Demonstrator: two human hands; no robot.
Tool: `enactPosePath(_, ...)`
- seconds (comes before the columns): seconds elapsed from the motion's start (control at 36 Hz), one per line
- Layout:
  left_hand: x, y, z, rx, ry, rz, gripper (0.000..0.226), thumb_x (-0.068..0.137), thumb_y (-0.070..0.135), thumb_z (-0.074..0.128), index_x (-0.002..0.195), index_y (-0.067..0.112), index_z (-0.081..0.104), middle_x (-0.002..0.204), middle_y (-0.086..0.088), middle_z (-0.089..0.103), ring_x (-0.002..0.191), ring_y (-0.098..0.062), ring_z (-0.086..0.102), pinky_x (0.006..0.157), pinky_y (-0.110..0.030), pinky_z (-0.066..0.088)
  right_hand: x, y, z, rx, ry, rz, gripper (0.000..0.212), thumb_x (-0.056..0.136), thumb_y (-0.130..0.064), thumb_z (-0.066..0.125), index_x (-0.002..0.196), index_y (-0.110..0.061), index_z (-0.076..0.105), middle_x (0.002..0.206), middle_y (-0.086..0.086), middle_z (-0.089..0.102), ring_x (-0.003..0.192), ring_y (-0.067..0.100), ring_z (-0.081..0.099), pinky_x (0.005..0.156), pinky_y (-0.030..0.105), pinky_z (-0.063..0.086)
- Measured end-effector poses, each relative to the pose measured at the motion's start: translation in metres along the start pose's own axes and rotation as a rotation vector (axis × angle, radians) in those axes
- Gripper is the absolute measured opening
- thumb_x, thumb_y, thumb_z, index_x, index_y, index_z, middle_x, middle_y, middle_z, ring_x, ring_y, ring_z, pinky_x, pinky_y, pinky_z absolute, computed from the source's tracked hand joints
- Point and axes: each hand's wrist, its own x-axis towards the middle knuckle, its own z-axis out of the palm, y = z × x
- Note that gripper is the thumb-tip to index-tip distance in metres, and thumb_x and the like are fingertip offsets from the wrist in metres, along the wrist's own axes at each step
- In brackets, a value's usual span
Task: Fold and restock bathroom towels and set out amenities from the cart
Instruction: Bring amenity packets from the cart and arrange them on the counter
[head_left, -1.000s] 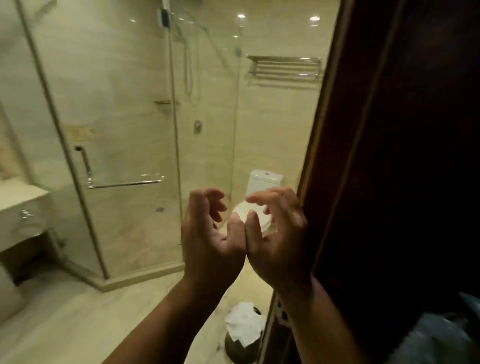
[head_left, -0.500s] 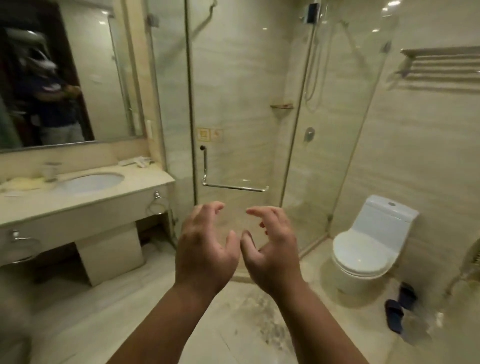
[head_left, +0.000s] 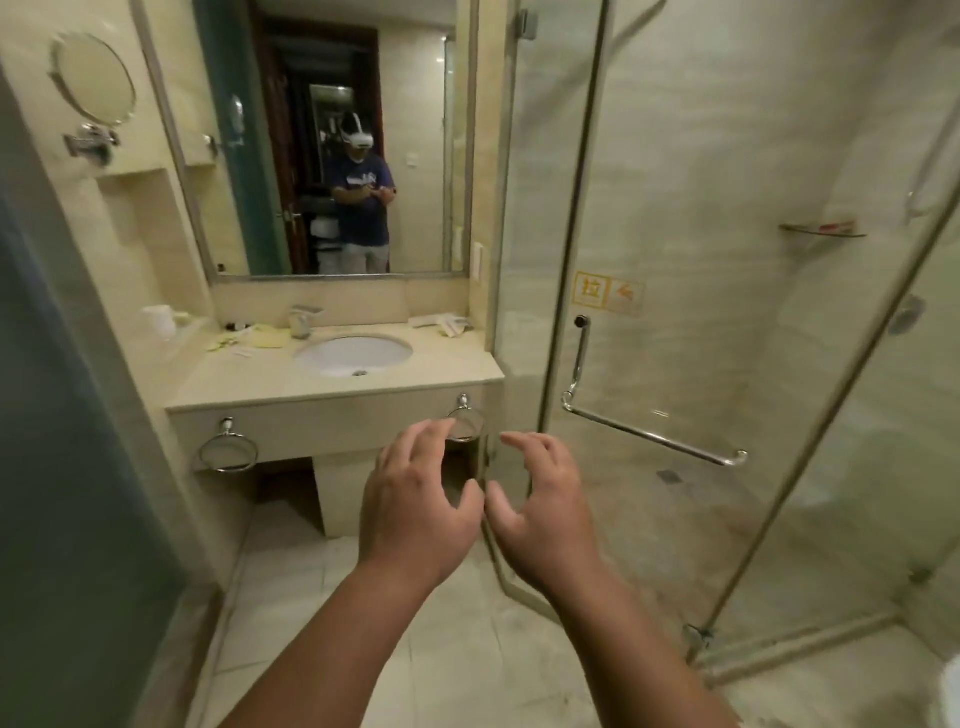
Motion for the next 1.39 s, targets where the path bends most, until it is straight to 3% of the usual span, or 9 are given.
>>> enactPosePath(0.11,0.037,-0.031,0.024,0.033,-0.011,-0.046,0.064,0.087,0.043,0.065,0.147,0.032,0.046,0.147,0.007,0.049,0.132,-0.015,0.045,0.108,-0.037,0.044,0.04,0.023,0.038,0.044,-0.034,0.058,0.054,0.084,-0.028,0.073,0.136,-0.033,0.056,0.126,-0.014,0.048,0.112,0.003,0.051,0.098,0.018,0.046)
enactPosePath(0.17,0.067,-0.055,0.041,0.035,-0.013,-0.066,0.064,0.087,0.044,0.064,0.147,0.034,0.044,0.147,0.009,0.048,0.132,-0.013,0.043,0.108,-0.036,0.045,0.073,0.035,0.066,0.051,-0.053,0.054,0.055,0.084,-0.028,0.073,0.136,-0.034,0.055,0.127,-0.013,0.047,0.114,0.005,0.052,0.1,0.023,0.047)
enactPosePath(0.33,0.175,-0.124,0.076,0.049,-0.059,-0.1,0.066,0.085,0.047,0.061,0.147,0.036,0.042,0.145,0.013,0.048,0.128,-0.011,0.043,0.105,-0.034,0.046,0.176,0.054,0.141,0.043,-0.075,0.088,0.056,0.085,-0.028,0.074,0.137,-0.033,0.055,0.129,-0.012,0.046,0.112,0.005,0.051,0.098,0.021,0.044)
enactPosePath(0.5,0.265,-0.17,0.111,0.056,-0.124,-0.117,0.069,0.084,0.05,0.058,0.149,0.036,0.041,0.146,0.014,0.046,0.13,-0.012,0.04,0.107,-0.033,0.043,0.263,0.079,0.196,0.064,-0.083,0.144,0.057,0.085,-0.026,0.076,0.138,-0.029,0.056,0.128,-0.013,0.045,0.118,0.009,0.052,0.105,0.029,0.046)
enactPosePath(0.69,0.355,-0.218,0.175,0.05,-0.165,-0.141,0.069,0.079,0.052,0.053,0.146,0.035,0.043,0.143,0.015,0.045,0.132,-0.011,0.041,0.109,-0.034,0.043,0.358,0.131,0.253,0.058,-0.118,0.204,0.059,0.082,-0.023,0.075,0.138,-0.026,0.057,0.125,-0.013,0.045,0.115,0.01,0.053,0.103,0.027,0.046)
enactPosePath(0.83,0.433,-0.245,0.233,0.063,-0.186,-0.177,0.067,0.086,0.046,0.061,0.148,0.036,0.039,0.145,0.016,0.042,0.131,-0.008,0.037,0.112,-0.028,0.036,0.439,0.178,0.288,0.094,-0.187,0.219,0.058,0.086,-0.021,0.073,0.139,-0.031,0.051,0.13,-0.011,0.043,0.114,0.006,0.049,0.099,0.022,0.042)
enactPosePath(0.94,0.491,-0.258,0.272,0.095,-0.241,-0.212,0.068,0.089,0.049,0.058,0.152,0.037,0.033,0.15,0.018,0.036,0.137,-0.008,0.033,0.114,-0.03,0.033,0.505,0.216,0.31,0.105,-0.264,0.244,0.062,0.086,-0.021,0.07,0.142,-0.031,0.048,0.134,-0.013,0.037,0.121,0.008,0.047,0.109,0.03,0.043)
enactPosePath(1.39,0.67,-0.371,0.418,0.065,-0.322,-0.362,0.069,0.087,0.047,0.06,0.151,0.036,0.036,0.153,0.016,0.04,0.138,-0.01,0.037,0.11,-0.03,0.04,0.692,0.338,0.438,0.051,-0.362,0.354,0.063,0.09,-0.031,0.068,0.145,-0.038,0.04,0.14,-0.014,0.036,0.115,0.005,0.051,0.097,0.025,0.046)
